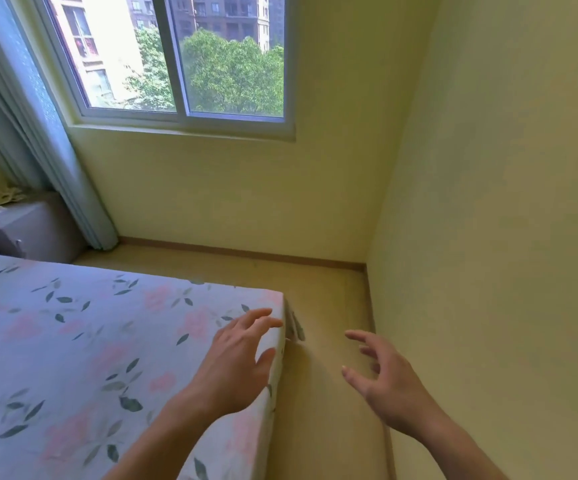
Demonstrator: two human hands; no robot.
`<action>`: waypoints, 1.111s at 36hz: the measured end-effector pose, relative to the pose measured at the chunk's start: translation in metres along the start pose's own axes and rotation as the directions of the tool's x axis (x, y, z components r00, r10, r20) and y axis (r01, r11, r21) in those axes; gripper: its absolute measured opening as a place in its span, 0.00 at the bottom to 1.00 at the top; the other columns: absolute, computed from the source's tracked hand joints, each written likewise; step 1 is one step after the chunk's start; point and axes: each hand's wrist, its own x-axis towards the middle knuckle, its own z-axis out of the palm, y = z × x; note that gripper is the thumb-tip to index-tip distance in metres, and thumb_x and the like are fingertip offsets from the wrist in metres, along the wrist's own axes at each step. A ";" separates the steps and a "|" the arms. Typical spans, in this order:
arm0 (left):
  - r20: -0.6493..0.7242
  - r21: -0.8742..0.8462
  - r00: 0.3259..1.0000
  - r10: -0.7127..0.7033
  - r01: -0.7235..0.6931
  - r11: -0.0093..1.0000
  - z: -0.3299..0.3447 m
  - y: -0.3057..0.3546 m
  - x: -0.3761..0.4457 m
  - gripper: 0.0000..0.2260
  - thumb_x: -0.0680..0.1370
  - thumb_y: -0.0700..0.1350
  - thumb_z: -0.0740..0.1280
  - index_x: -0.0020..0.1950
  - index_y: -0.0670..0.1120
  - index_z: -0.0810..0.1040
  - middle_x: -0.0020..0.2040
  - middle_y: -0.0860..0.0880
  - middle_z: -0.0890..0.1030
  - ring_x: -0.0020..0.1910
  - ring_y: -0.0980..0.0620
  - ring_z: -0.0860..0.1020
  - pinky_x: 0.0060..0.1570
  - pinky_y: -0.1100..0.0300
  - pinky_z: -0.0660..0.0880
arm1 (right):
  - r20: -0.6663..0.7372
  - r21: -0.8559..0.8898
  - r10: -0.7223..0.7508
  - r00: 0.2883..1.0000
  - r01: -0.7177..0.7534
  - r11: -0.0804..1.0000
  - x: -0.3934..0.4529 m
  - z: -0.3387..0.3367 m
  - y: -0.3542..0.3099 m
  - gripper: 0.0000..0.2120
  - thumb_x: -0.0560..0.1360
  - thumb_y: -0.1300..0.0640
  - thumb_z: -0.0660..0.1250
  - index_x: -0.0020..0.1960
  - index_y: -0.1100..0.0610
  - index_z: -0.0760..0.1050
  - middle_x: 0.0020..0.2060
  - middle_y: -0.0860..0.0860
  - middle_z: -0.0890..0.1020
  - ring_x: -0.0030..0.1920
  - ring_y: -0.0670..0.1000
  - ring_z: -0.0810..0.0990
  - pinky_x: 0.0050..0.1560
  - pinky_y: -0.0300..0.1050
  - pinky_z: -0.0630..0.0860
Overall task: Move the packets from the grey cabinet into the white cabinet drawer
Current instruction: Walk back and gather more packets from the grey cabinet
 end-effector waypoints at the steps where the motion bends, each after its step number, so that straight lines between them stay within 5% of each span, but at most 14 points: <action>1: -0.002 0.005 1.000 -0.008 0.008 1.000 0.001 0.001 0.017 0.19 0.83 0.51 0.63 0.73 0.62 0.67 0.77 0.64 0.61 0.76 0.57 0.61 0.76 0.54 0.61 | 0.009 0.001 -0.004 1.000 0.004 1.000 0.018 -0.005 0.003 0.25 0.76 0.49 0.72 0.70 0.39 0.69 0.62 0.33 0.72 0.66 0.40 0.71 0.65 0.39 0.70; 15: -0.115 -0.018 0.970 -0.214 0.213 0.977 -0.001 0.021 0.248 0.18 0.82 0.50 0.63 0.72 0.63 0.68 0.76 0.63 0.63 0.74 0.58 0.63 0.75 0.57 0.59 | 0.142 -0.046 -0.115 0.983 0.122 0.991 0.287 -0.117 0.030 0.27 0.77 0.47 0.71 0.73 0.41 0.66 0.66 0.36 0.70 0.69 0.42 0.69 0.70 0.47 0.71; 26: -0.258 -0.060 0.854 -0.451 0.452 0.890 -0.012 -0.048 0.360 0.17 0.81 0.50 0.66 0.69 0.63 0.71 0.74 0.64 0.66 0.72 0.59 0.66 0.73 0.58 0.62 | 0.341 -0.040 -0.263 0.903 0.293 0.955 0.496 -0.123 0.006 0.27 0.75 0.44 0.71 0.71 0.35 0.65 0.66 0.31 0.70 0.67 0.38 0.69 0.70 0.45 0.71; 33: -0.281 -0.113 0.808 -0.518 0.508 0.854 -0.021 -0.097 0.486 0.17 0.81 0.49 0.65 0.69 0.62 0.71 0.74 0.63 0.66 0.71 0.58 0.67 0.72 0.57 0.62 | 0.390 -0.041 -0.290 0.874 0.331 0.943 0.634 -0.127 -0.012 0.27 0.76 0.45 0.71 0.70 0.35 0.66 0.66 0.30 0.70 0.68 0.36 0.69 0.70 0.41 0.69; 40: -0.282 -0.131 0.849 -0.447 0.428 0.894 -0.040 -0.111 0.644 0.18 0.81 0.48 0.65 0.70 0.59 0.72 0.74 0.61 0.66 0.72 0.57 0.67 0.71 0.57 0.62 | 0.364 -0.074 -0.266 0.893 0.312 0.947 0.757 -0.164 -0.022 0.27 0.77 0.48 0.71 0.73 0.40 0.66 0.68 0.34 0.70 0.68 0.40 0.70 0.72 0.47 0.70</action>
